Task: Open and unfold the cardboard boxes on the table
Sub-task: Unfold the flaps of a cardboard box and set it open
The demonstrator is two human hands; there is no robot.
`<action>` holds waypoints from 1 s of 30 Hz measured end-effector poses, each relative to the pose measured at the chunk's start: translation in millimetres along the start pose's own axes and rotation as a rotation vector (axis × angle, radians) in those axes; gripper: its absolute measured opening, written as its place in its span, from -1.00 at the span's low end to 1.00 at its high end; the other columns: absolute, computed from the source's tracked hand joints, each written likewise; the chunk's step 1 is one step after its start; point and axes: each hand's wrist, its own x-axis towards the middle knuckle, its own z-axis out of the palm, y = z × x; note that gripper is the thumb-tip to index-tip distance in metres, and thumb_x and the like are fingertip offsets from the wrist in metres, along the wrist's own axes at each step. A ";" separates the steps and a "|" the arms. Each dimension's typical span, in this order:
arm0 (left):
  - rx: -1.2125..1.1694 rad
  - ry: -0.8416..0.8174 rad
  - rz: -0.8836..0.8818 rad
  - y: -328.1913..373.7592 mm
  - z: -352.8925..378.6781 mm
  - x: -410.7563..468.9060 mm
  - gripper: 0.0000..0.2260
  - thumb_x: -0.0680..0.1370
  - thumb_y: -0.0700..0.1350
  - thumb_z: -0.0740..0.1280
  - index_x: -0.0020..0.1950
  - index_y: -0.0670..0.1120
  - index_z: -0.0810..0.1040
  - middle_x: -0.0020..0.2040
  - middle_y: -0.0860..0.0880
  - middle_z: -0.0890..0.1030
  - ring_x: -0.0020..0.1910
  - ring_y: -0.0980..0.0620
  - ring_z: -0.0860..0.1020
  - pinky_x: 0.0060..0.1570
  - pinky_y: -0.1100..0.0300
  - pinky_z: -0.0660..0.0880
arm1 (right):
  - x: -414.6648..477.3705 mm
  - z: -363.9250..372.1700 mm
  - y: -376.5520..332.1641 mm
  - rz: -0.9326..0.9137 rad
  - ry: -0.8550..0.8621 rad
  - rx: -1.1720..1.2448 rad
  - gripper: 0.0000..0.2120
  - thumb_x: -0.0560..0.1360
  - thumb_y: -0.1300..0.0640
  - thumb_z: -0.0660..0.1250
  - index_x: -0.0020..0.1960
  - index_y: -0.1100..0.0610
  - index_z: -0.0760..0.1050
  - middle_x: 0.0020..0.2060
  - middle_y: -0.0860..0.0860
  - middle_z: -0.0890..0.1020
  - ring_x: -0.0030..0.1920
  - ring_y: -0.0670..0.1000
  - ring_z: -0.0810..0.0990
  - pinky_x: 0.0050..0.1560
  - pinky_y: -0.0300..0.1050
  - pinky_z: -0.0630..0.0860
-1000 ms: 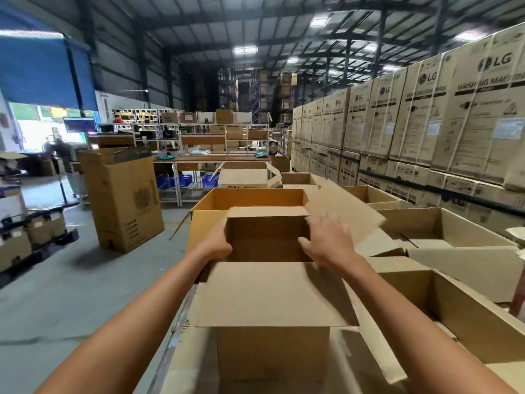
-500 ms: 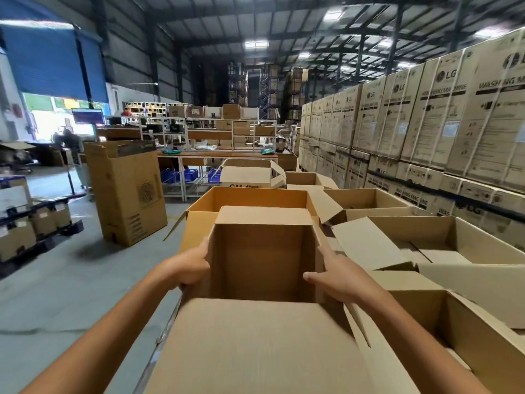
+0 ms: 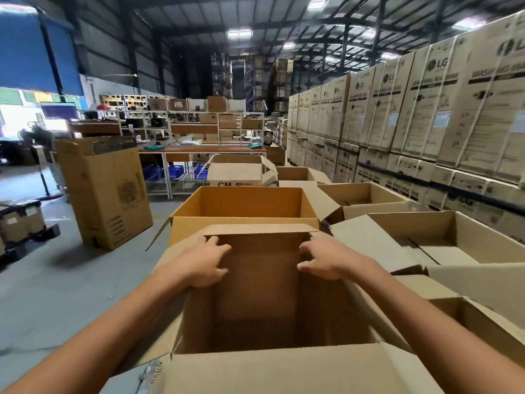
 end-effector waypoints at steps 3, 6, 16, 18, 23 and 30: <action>0.043 0.140 0.011 -6.5 -16.6 25.6 -0.45 0.63 0.10 0.23 0.58 0.03 0.16 0.53 -0.14 0.25 0.47 -0.14 0.25 0.42 -0.03 0.32 | 35.1 -5.5 -1.2 0.006 0.018 0.035 -0.39 0.61 -0.11 0.29 0.57 0.06 0.22 0.48 0.10 0.39 0.43 0.13 0.41 0.37 0.00 0.45; 0.050 0.265 0.016 -16.0 -32.2 58.6 -0.46 0.63 0.08 0.24 0.58 0.05 0.16 0.59 -0.12 0.11 0.55 -0.14 0.13 0.45 -0.06 0.27 | 71.2 -11.8 2.1 0.017 0.109 0.087 -0.33 0.59 -0.09 0.32 0.60 0.01 0.12 0.55 0.11 0.26 0.48 0.17 0.35 0.42 0.06 0.40; -0.106 0.024 -0.062 -31.6 11.6 140.1 -0.65 0.57 0.00 0.33 0.33 -0.07 0.48 0.28 -0.07 0.57 0.21 -0.06 0.54 0.18 0.07 0.52 | 123.7 33.3 31.6 0.153 0.032 0.127 -0.31 0.55 0.04 0.42 0.56 0.03 0.16 0.49 0.10 0.32 0.40 0.15 0.44 0.28 0.04 0.52; -0.124 0.019 -0.076 -31.8 11.8 142.5 -0.68 0.58 -0.02 0.31 0.32 -0.07 0.49 0.26 -0.07 0.58 0.19 -0.06 0.55 0.16 0.08 0.53 | 125.6 35.1 32.8 0.150 0.069 0.126 -0.36 0.57 0.09 0.39 0.55 0.03 0.18 0.46 0.09 0.35 0.37 0.13 0.48 0.24 0.00 0.55; -0.430 0.173 -0.148 -39.1 18.7 138.0 -0.75 0.58 -0.08 0.34 0.19 -0.17 0.57 0.15 -0.15 0.62 0.15 -0.10 0.58 0.12 0.08 0.53 | 123.9 36.6 28.5 0.149 0.160 0.137 -0.52 0.57 0.09 0.39 0.44 0.07 0.35 0.33 0.07 0.53 0.26 0.08 0.56 0.20 -0.05 0.55; -0.675 0.324 -0.169 -35.8 2.3 69.1 -0.61 0.62 -0.11 0.32 0.42 -0.19 0.40 0.41 -0.16 0.46 0.37 -0.10 0.43 0.27 0.11 0.38 | 80.4 17.5 29.7 0.161 0.280 0.273 -0.55 0.59 -0.04 0.34 0.42 0.10 0.43 0.30 0.07 0.58 0.25 0.08 0.55 0.13 -0.10 0.50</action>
